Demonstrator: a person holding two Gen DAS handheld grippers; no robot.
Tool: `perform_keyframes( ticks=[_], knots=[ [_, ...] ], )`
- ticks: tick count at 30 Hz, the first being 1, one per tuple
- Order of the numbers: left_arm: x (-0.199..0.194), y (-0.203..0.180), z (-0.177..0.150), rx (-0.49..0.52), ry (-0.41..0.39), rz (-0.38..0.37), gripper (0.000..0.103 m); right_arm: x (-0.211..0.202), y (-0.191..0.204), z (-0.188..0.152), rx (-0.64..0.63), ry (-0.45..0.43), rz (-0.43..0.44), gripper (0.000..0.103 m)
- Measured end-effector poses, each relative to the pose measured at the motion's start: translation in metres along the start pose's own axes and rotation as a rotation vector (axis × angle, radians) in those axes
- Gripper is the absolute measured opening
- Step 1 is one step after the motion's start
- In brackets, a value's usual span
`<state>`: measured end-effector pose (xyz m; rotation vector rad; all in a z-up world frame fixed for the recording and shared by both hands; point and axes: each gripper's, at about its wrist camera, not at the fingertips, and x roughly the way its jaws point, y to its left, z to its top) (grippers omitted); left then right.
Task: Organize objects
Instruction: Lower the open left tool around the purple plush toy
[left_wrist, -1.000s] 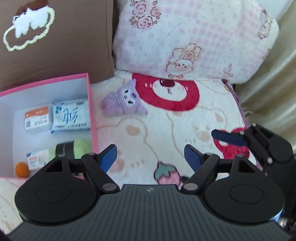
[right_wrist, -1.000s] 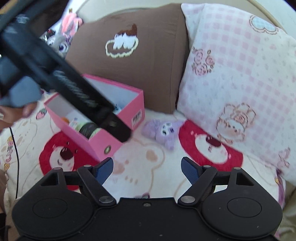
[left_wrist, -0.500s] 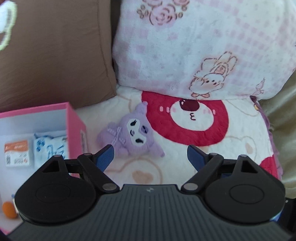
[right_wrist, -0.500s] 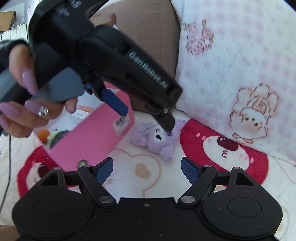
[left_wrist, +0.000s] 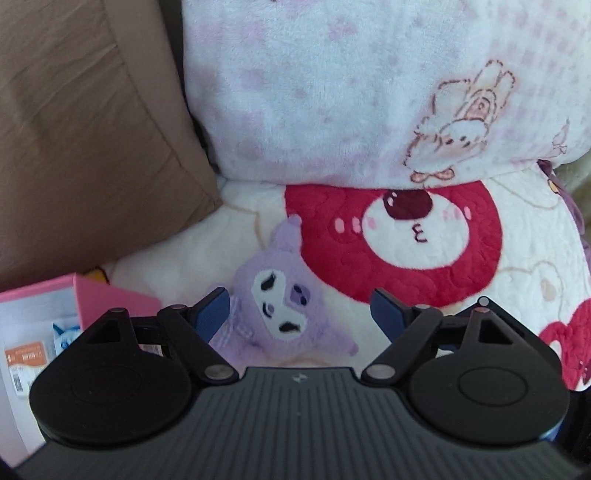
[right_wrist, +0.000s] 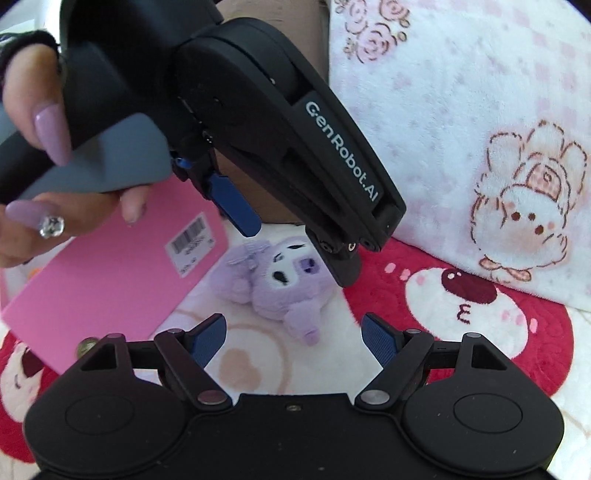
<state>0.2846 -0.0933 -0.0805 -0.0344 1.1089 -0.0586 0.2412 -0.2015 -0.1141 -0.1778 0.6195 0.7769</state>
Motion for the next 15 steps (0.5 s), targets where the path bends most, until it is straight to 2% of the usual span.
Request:
perform_keyframes(
  ticks=[3,5,9,11,15],
  knots=[
    [0.009,0.002,0.004,-0.010,0.009,-0.005,0.077,0.009,-0.002,0.000,-0.014,-0.009,0.004,0.084],
    [0.018,0.005,0.003,-0.036,0.040,-0.022,0.065,0.013,-0.001,0.001,-0.022,-0.016,0.010,0.084],
    [0.027,0.010,0.002,-0.064,0.040,-0.018,0.057,0.022,-0.001,0.002,0.000,-0.019,0.027,0.081],
    [0.028,0.012,0.000,-0.083,0.038,-0.037,0.055,0.028,-0.001,0.003,0.012,0.005,0.034,0.066],
    [0.027,0.010,-0.004,-0.072,0.034,-0.048,0.052,0.032,-0.001,0.000,0.009,0.045,0.009,0.051]
  ],
)
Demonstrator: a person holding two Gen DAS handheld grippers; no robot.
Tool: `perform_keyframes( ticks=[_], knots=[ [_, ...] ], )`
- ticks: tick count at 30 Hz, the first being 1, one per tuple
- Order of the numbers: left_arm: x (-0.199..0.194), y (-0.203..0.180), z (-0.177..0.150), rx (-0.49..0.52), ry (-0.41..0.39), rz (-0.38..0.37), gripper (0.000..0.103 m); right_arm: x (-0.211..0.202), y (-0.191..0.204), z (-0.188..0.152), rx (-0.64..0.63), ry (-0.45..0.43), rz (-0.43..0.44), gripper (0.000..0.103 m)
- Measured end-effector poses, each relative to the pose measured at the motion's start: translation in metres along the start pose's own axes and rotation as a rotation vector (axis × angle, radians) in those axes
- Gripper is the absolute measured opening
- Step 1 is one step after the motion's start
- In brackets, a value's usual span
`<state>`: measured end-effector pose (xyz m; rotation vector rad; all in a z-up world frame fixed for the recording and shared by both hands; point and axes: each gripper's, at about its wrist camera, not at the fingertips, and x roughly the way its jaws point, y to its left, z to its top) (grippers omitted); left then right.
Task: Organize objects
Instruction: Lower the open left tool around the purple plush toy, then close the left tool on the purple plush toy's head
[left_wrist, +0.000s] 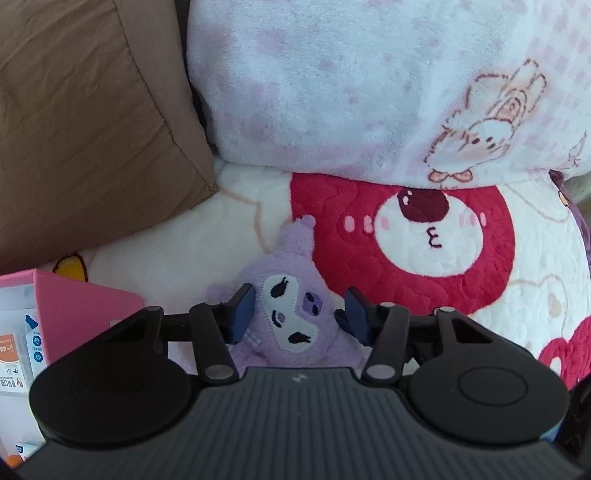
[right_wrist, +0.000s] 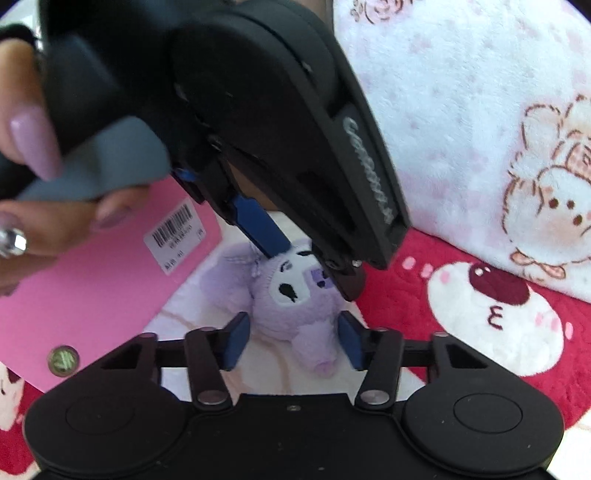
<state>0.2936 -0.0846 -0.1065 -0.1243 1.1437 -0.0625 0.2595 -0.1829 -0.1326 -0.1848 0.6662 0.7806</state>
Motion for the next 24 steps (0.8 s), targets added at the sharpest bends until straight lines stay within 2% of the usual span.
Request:
perform_keyframes(
  ticks=[8,12,20,24],
  knots=[
    [-0.002,-0.008,-0.004,0.014,-0.005,-0.017,0.051,-0.011,-0.005,-0.005,0.060,0.008,0.003,0.035],
    [-0.004,-0.014,-0.005,0.028,-0.006,-0.036,0.051,-0.021,-0.006,-0.008,0.073,0.003,-0.005,0.032],
    [-0.009,-0.033,-0.014,0.062,0.021,-0.127,0.047,-0.059,-0.009,-0.024,0.098,0.016,-0.049,0.029],
    [-0.015,-0.045,-0.020,0.100,-0.019,-0.139,0.045,-0.074,-0.014,-0.028,0.091,0.037,-0.078,0.026]
  ],
)
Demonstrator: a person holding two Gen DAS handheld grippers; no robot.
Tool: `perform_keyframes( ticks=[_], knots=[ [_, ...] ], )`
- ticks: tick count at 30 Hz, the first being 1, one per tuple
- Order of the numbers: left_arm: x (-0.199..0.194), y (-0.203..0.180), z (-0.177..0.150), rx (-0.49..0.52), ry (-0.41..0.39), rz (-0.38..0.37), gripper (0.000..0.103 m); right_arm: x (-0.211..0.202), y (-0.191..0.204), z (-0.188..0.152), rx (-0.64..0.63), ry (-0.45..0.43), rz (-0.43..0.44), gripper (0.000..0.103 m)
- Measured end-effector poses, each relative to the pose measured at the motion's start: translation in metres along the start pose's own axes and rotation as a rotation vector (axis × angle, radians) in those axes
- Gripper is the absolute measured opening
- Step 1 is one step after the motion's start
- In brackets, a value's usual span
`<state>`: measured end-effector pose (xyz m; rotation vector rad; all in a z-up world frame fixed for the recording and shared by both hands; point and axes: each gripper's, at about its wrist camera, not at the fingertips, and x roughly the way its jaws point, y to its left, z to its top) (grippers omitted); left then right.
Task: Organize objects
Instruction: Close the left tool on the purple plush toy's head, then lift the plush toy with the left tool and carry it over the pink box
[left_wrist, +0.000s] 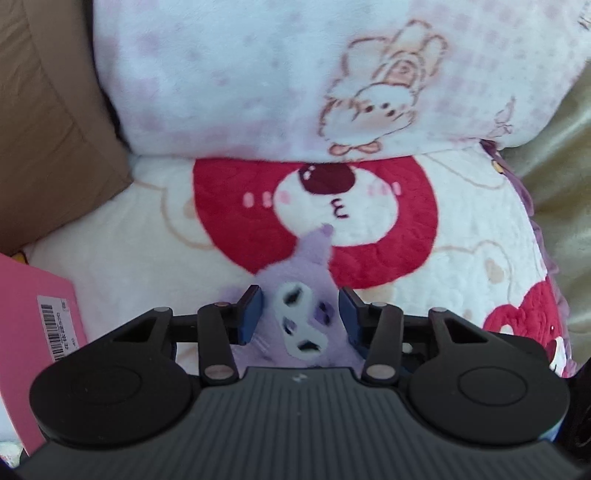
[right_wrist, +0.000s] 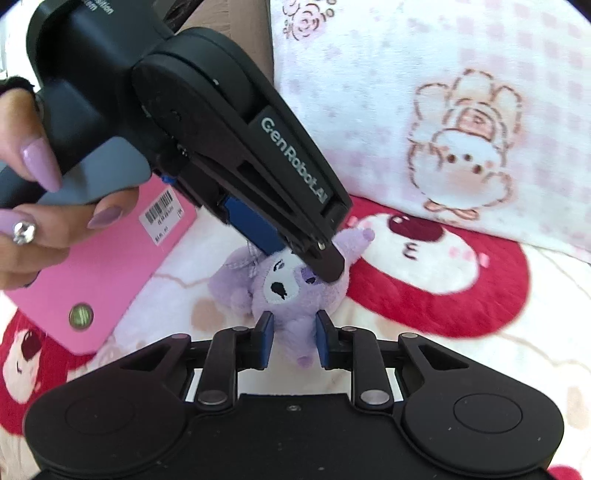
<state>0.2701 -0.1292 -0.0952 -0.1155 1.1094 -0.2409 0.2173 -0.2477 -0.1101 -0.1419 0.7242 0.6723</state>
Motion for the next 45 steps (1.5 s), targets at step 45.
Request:
perform_keyframes(
  ticks=[45],
  knots=[
    [-0.055,-0.011,-0.087,-0.028,-0.249,-0.048,0.036,-0.036,0.002,-0.029,0.150,-0.075,0.002,0.050]
  ],
)
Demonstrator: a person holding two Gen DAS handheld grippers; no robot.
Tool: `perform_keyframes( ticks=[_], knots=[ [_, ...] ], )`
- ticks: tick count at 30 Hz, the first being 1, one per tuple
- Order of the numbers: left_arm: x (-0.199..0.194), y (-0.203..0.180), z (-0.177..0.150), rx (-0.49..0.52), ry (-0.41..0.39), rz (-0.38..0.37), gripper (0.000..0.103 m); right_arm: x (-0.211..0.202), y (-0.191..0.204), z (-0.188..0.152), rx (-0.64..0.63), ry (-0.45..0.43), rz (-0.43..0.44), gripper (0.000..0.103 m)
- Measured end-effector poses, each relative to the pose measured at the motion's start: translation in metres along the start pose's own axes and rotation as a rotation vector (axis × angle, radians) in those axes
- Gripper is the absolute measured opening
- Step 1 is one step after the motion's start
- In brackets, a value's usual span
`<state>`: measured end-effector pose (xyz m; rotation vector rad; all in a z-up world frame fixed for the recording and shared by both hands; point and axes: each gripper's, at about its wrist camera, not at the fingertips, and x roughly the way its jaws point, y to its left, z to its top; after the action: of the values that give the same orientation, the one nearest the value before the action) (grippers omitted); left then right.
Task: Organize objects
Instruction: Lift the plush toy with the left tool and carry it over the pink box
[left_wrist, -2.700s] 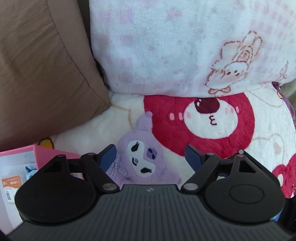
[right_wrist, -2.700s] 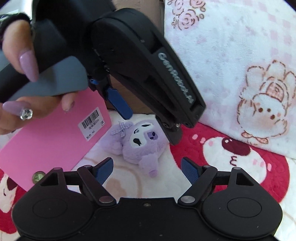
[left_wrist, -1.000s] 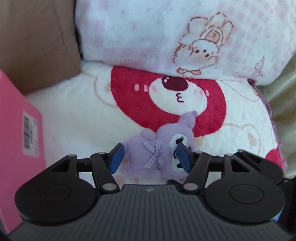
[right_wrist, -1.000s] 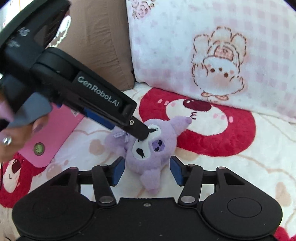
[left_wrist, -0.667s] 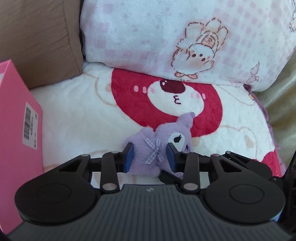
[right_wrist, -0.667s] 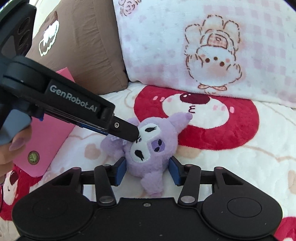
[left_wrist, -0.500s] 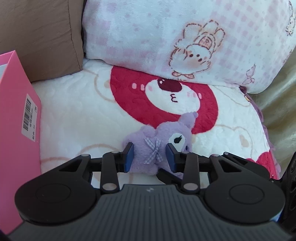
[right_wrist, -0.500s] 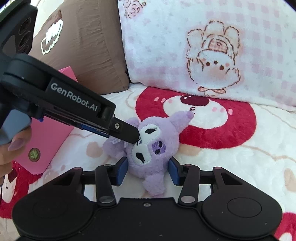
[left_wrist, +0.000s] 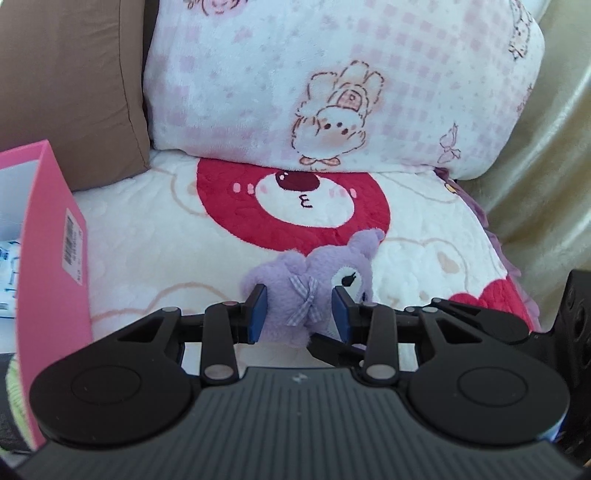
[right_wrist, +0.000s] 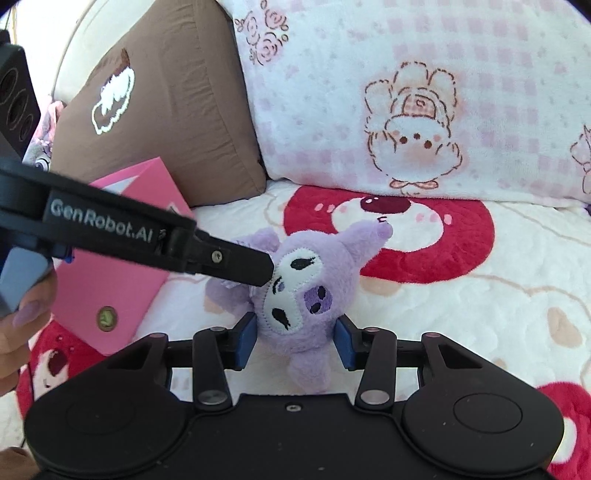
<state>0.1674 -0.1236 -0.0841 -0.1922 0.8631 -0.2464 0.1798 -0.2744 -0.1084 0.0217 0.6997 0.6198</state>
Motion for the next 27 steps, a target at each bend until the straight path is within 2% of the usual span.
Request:
perform_keyframes(
  ticks=[3,5,13,21,27],
  knots=[
    [-0.010,0.000,-0.003,-0.007,-0.015,0.010,0.035,-0.014,0.011,0.004,0.000,-0.042,0.000,0.050],
    [-0.019,0.005,-0.004,-0.039,-0.014,-0.017,0.035,-0.020,0.018,0.009,-0.024,-0.041,-0.024,0.050],
    [-0.060,0.013,-0.009,-0.080,-0.011,-0.045,0.035,-0.049,0.043,0.022,-0.069,-0.013,-0.001,0.049],
    [-0.111,0.017,-0.016,-0.049,0.011,-0.030,0.035,-0.075,0.079,0.027,-0.081,0.035,0.041,0.048],
    [-0.154,0.016,-0.023,-0.005,-0.017,-0.011,0.035,-0.097,0.115,0.026,-0.098,0.050,0.041,0.048]
  ],
)
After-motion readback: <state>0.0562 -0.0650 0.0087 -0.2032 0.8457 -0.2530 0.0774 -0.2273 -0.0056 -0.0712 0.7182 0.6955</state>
